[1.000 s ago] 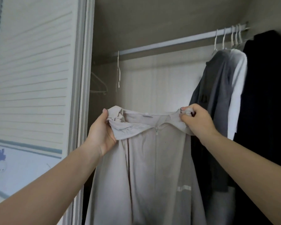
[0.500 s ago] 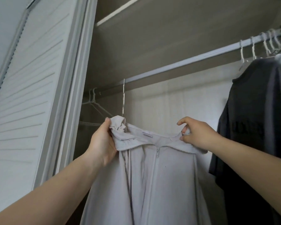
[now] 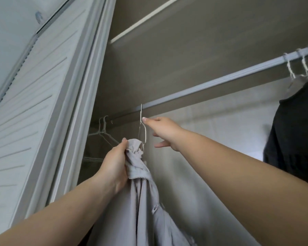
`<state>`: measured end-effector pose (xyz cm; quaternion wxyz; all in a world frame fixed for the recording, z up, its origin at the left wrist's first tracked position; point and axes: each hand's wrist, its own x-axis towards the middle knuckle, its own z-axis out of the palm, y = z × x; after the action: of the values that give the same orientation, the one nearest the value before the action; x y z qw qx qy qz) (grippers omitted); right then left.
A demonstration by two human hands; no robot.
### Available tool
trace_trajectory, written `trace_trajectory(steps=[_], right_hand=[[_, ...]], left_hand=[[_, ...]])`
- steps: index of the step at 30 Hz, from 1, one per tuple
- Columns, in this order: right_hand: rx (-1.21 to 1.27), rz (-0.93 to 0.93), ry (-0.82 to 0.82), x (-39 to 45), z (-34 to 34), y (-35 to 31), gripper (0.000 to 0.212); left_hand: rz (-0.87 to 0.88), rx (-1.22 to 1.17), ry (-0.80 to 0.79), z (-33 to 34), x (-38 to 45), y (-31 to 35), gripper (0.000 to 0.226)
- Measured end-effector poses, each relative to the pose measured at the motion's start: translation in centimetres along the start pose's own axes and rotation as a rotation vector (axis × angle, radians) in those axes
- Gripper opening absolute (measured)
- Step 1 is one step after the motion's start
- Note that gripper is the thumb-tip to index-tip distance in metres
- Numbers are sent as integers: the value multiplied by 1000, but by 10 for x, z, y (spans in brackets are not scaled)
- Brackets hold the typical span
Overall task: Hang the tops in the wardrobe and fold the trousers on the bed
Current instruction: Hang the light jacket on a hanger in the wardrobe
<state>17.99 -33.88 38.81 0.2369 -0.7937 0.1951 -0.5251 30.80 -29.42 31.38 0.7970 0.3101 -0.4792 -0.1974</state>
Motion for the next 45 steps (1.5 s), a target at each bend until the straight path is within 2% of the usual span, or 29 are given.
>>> trace_trajectory(steps=[2,3,4,6,8,9,11,12,15,19,22,26,28,34,38,40,45], right_hand=[[9,23,-14,14,17,-2,60],[0,26,5,21,24,-2,58],[-6,25,31,27,31,0,51],[1,38,71,37,42,3,33],[23,67,69,43,50,9,22],[12,68,63,45,53,12,19],[-16,44,79,50,56,18,21],[-10,19,112,52,57,20,26],[49,-80,278,56,57,20,41],[135,-208,361,54,52,18,40],[142,-254,365,43,38,24,39],[185,-285,350,4,15,46,36],[178,-317,351,-25,0,60,33],[175,-276,367,-113,-36,92,30],[139,-176,352,-161,-56,106,29],[117,-145,340,-179,-63,113,28],[221,-42,309,-215,-82,118,27]], left_hand=[[-22,-6,6,11,-4,-4,49],[73,30,40,9,2,-8,51],[133,11,48,5,0,-9,52],[170,127,192,9,6,-10,55],[1,147,94,14,9,-6,50],[-30,111,26,13,9,-2,47],[3,70,9,8,12,0,49],[-10,40,-50,6,10,0,55],[-48,18,-73,14,10,1,71],[71,94,7,9,12,-10,34],[56,96,-13,9,14,-12,34],[-8,-3,23,12,9,-15,52],[-15,17,-8,12,2,-17,46],[0,272,-217,11,-20,-33,24],[-3,486,-216,1,-29,-51,18],[23,680,-235,-7,-28,-62,18],[143,1342,-293,-20,-24,-83,26]])
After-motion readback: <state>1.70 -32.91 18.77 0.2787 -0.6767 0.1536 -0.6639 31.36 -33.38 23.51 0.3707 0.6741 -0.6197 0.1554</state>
